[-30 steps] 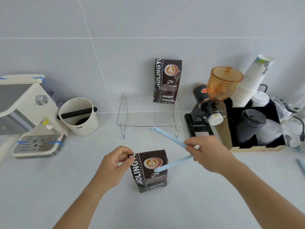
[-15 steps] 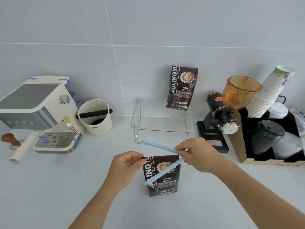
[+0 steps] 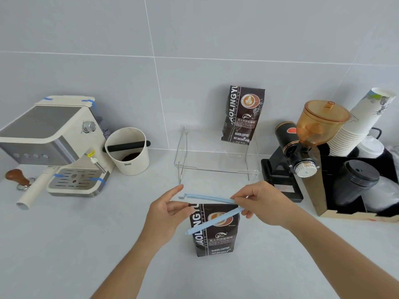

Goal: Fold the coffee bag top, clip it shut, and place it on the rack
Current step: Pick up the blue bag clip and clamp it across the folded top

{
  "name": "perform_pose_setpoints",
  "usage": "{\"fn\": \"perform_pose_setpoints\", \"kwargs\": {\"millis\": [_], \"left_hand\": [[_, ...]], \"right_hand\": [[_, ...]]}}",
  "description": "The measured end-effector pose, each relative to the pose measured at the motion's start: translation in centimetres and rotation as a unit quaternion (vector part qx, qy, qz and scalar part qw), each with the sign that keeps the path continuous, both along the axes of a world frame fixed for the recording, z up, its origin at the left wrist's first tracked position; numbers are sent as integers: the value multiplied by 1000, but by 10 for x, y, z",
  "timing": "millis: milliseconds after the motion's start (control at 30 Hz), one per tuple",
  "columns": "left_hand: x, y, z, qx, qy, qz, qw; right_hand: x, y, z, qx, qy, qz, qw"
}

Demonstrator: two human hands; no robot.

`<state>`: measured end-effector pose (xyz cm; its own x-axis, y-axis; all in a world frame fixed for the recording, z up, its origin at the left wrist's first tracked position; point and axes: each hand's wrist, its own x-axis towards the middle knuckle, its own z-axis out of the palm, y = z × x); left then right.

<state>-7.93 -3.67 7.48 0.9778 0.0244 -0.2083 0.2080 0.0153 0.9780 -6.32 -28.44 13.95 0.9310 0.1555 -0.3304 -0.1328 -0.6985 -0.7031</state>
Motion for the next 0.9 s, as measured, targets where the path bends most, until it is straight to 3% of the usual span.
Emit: {"fn": "perform_pose_setpoints", "kwargs": {"millis": [200,533,633,900], "left_hand": [[2,-1,-2,-26,-5,-8,1000],[6,-1,-9,8,-37,1,999],[8,0,-12,35,-49,-3,998],[12,1,-17,18,-35,-2,999]], "right_hand": [[3,0,2,13,29,13,999],[4,-7,-2,61,57,25,996],[-2,-14,-5,37,59,54,996],[-5,-11,-11,-5,-4,72,997]]}}
